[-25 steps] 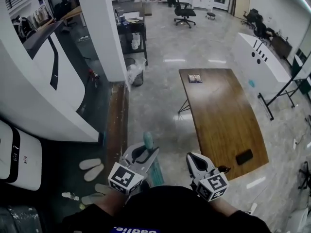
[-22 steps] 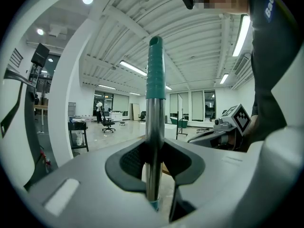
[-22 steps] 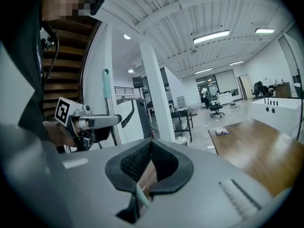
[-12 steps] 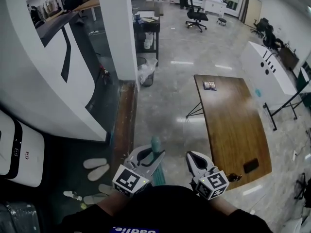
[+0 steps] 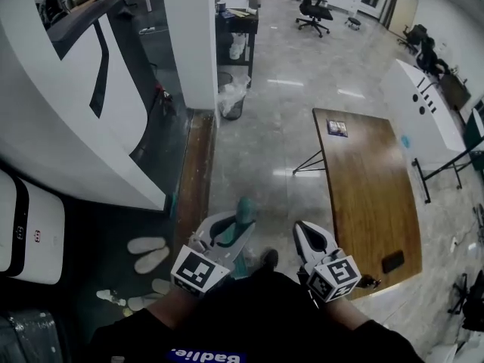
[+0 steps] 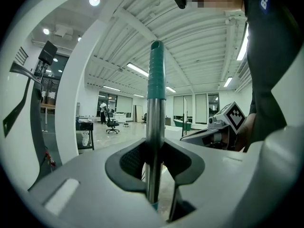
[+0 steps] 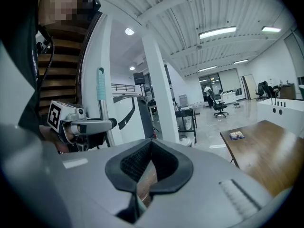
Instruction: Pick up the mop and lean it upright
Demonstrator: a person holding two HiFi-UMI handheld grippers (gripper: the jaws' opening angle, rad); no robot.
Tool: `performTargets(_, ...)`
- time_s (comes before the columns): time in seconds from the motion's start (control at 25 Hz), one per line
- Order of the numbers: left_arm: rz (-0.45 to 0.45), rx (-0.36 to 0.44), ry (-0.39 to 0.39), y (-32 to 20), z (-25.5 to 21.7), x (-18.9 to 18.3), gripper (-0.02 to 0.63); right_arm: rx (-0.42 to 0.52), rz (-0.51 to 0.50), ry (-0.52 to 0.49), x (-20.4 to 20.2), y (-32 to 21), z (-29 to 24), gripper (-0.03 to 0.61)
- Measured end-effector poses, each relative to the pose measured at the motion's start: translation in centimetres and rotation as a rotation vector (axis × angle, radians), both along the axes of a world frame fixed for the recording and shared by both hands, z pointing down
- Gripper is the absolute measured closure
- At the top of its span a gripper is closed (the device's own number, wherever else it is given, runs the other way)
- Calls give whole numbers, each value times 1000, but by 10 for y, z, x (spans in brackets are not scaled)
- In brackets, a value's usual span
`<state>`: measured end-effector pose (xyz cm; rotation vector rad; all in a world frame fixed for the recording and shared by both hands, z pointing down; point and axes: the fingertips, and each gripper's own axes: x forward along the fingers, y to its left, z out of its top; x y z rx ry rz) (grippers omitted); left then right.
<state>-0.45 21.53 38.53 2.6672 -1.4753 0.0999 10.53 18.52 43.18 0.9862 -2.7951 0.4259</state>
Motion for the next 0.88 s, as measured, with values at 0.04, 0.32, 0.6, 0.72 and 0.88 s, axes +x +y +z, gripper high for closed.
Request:
performTargets(0.04,-12,-6,-3,-7,3,-4,499,-6,-9,-2,-3,-8,3,572)
performTargets(0.32,-143,-25,-12,-68,3,-28,499,-26,-128,-20,-20,-83,13,572)
performTargets(0.6,-285,-72,-78,-136,12,-44,499,-64,-215,-52,-23,-154,23,574)
performTargets(0.72,-330,-81,-72,-165,5,-45,499,-86,-226,-55,-16,-182,28,574)
performTargets(0.88,-333,-57,-67,-200,0,-40,499,-86,-220,-69,-9,-214,29,574)
